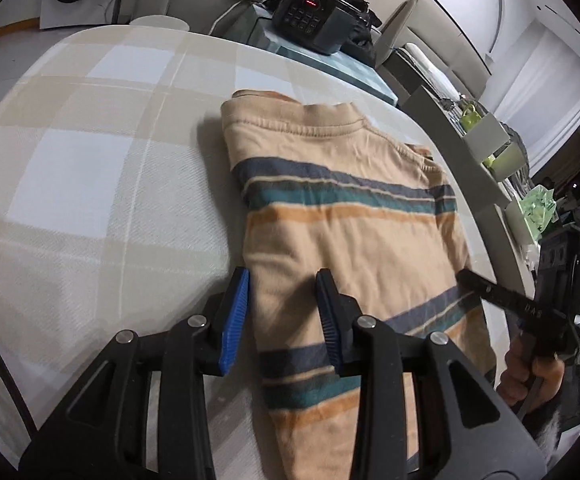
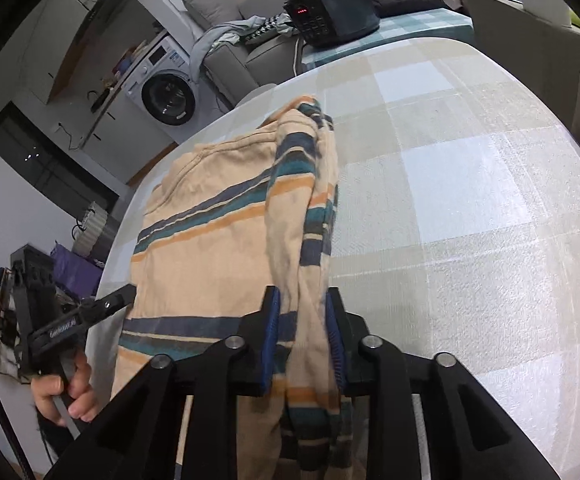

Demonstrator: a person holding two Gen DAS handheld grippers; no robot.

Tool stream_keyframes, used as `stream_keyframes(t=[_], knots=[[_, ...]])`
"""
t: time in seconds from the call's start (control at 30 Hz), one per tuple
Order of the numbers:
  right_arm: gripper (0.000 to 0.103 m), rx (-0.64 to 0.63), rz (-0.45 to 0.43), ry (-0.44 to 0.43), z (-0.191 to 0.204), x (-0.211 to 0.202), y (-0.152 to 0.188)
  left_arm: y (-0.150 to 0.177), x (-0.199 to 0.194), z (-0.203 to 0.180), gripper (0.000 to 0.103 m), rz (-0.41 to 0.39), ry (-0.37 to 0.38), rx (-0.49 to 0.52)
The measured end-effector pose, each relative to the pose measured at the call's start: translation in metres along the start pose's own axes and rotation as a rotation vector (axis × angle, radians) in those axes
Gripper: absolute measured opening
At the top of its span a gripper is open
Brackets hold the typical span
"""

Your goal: Fold small clothes

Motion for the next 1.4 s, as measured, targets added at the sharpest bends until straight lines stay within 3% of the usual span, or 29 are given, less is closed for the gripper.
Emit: stream_keyframes(t=[0.27,0.33,0.43,0.57,0.63,0.7,0.83,0.87,0.9,0.93,0.97,1.0,1.07,1.1,1.23,1.4], knots=[[0.023,0.008,-0.005,0.039,0.002,-0.004,-0.002,-0.014,0.007,-0.005,0.03,0.001,-0.002,0.01],[0.024,-0.026,-0.014,0.043,0.005,-0.025,0.012,-0.004,-0.01,-0.001,0.03,-0.018,-0.014,0.009],[0.027,-0.052,-0.011,-0.024,0.009,-0.055,0.04,0.014,-0.037,-0.002,0.03,-0.056,-0.031,0.022],[0.027,-0.116,0.049,-0.075,0.022,-0.051,0.068,0.052,-0.066,-0.02,0.034,-0.092,-0.075,0.077],[0.016,-0.141,0.053,-0.03,0.024,-0.045,0.074,0.069,-0.077,-0.028,0.035,-0.106,-0.101,0.104],[0.016,-0.212,0.019,0.061,0.025,-0.05,0.08,0.087,-0.092,-0.034,0.035,-0.14,-0.14,0.129],[0.02,-0.272,-0.08,0.17,0.028,-0.075,0.09,0.115,-0.121,-0.038,0.061,-0.225,-0.17,0.12],[0.027,-0.3,-0.115,0.17,0.033,-0.083,0.092,0.122,-0.126,-0.042,0.072,-0.254,-0.173,0.126],[0.05,-0.327,-0.151,0.147,0.038,-0.093,0.096,0.127,-0.13,-0.045,0.078,-0.281,-0.181,0.139],[0.064,-0.348,-0.198,0.134,0.044,-0.104,0.101,0.131,-0.132,-0.048,0.084,-0.304,-0.194,0.155],[0.084,-0.369,-0.24,0.126,0.048,-0.113,0.105,0.136,-0.134,-0.055,0.085,-0.324,-0.204,0.177],[0.089,-0.392,-0.28,0.117,0.051,-0.12,0.109,0.139,-0.135,-0.06,0.086,-0.339,-0.206,0.194],[0.098,-0.444,-0.352,0.099,0.062,-0.133,0.115,0.149,-0.136,-0.072,0.102,-0.383,-0.218,0.226],[0.103,-0.456,-0.363,0.097,0.067,-0.135,0.116,0.15,-0.137,-0.076,0.102,-0.399,-0.238,0.229],[0.103,-0.543,-0.421,0.077,0.085,-0.14,0.127,0.156,-0.14,-0.089,0.102,-0.465,-0.258,0.245],[0.103,-0.523,-0.448,0.019,0.084,-0.141,0.13,0.161,-0.136,-0.093,0.102,-0.456,-0.238,0.25]])
Point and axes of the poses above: each gripper's, at about its wrist camera, not at the fingertips, and x roughly the way its jaws point, z to its left, y to its underside, the point moved 2 cm from there along x, roughly the way its jaws point, and after that the axes turned 1 degree about z, right-handed, at the moved point
